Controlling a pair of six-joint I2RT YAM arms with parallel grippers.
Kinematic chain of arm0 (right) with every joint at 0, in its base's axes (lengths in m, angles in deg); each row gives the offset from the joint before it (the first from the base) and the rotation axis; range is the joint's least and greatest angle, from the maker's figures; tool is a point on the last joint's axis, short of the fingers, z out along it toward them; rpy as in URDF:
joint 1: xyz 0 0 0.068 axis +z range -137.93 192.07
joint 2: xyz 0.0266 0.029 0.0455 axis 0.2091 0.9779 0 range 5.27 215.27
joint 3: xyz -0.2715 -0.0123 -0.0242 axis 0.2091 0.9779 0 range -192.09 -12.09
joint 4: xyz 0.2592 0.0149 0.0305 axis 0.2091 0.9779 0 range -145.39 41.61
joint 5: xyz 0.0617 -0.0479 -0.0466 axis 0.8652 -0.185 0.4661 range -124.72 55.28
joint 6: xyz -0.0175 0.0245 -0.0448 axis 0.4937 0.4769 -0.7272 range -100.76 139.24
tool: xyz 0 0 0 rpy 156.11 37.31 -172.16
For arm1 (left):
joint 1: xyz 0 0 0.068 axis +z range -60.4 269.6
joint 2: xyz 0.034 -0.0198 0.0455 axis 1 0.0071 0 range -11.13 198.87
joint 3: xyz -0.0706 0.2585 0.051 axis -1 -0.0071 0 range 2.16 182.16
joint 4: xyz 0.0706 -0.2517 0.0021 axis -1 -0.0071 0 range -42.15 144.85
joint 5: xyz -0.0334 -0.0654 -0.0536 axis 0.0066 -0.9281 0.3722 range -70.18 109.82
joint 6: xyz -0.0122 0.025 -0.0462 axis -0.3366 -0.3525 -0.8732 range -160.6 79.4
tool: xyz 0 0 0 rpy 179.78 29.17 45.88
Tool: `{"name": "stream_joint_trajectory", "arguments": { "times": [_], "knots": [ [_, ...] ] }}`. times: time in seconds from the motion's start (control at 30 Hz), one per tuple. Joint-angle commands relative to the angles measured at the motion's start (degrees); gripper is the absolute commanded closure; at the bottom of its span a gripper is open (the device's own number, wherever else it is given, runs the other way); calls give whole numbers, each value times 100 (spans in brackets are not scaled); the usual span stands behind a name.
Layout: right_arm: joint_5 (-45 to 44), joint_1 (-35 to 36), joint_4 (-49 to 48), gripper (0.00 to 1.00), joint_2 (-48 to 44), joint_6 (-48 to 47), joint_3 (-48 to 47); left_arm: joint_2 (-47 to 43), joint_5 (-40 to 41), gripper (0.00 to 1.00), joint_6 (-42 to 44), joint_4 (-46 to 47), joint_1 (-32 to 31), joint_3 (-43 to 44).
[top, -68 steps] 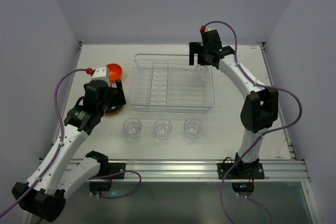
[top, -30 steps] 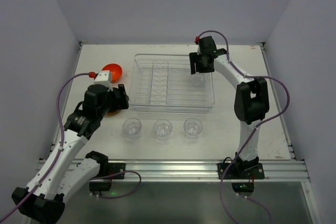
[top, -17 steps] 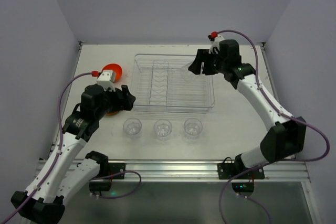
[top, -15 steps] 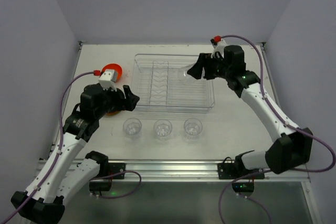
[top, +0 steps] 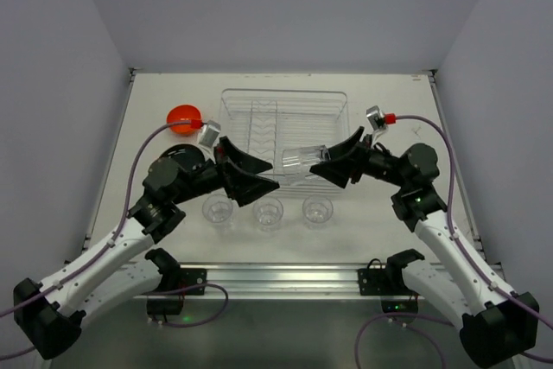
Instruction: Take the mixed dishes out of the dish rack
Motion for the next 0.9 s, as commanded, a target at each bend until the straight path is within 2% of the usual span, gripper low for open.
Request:
{"name": "stream_joint_trajectory", "arguments": {
  "times": [0.0,0.1,0.23,0.3,0.33,0.37,0.43,0.47,0.5,0.53,0.57,0.6,0.63,0.67,0.7,0.73,0.77,0.83,0.87],
  "knots": [
    [602,2,-1896,100,-216,764,318,438,266,0,-664,1391,-706,-61],
    [743,2,-2337,100,-243,1037,512,798,391,0,-743,1866,-1128,-35],
    [884,2,-2593,100,-331,1117,680,1160,505,10,-726,2402,-1481,114],
    [823,2,-2629,100,-419,1056,820,1300,575,31,-656,2508,-1639,185],
    [796,11,-2577,100,-523,942,864,1319,619,57,-630,2509,-1666,229],
    [761,3,-2524,98,-585,880,908,1336,672,71,-595,2509,-1701,238],
    [682,2,-2427,89,-700,801,1040,1336,830,100,-480,2422,-1780,256],
    [656,2,-2375,78,-857,792,1136,1328,952,100,-428,2334,-1798,273],
    [560,2,-2313,45,-937,766,1163,1267,1032,100,-305,2107,-1807,291],
    [489,2,-2139,18,-1025,600,1172,1231,1119,100,-226,1930,-1816,317],
    [367,-6,-1267,1,-1243,416,1016,1118,1381,100,-16,1685,-1816,352],
    [139,-6,-623,1,-1376,179,840,1038,1558,100,125,1413,-1816,457],
    [-638,2,141,1,-1499,-372,656,977,1725,100,248,783,-1825,519],
    [-1141,-6,1462,1,-1726,-595,280,898,2127,100,511,386,-1825,615],
    [-1668,-6,2006,1,-1824,-728,93,923,2314,100,670,-384,-1825,877],
    [-2770,2,2603,1,-1904,-920,-74,975,2437,100,819,-714,-1825,1036],
    [-3268,-6,3471,1,-2052,-957,-406,1193,2604,100,1091,-1039,-1825,1212],
    [-4348,-6,4161,1,-2185,-1132,-698,1528,2615,100,1373,-1761,-1895,1800],
    [-4615,-6,4765,1,-2255,-1177,-978,1956,2614,100,1662,-2111,-2034,2029]
  ]
}}
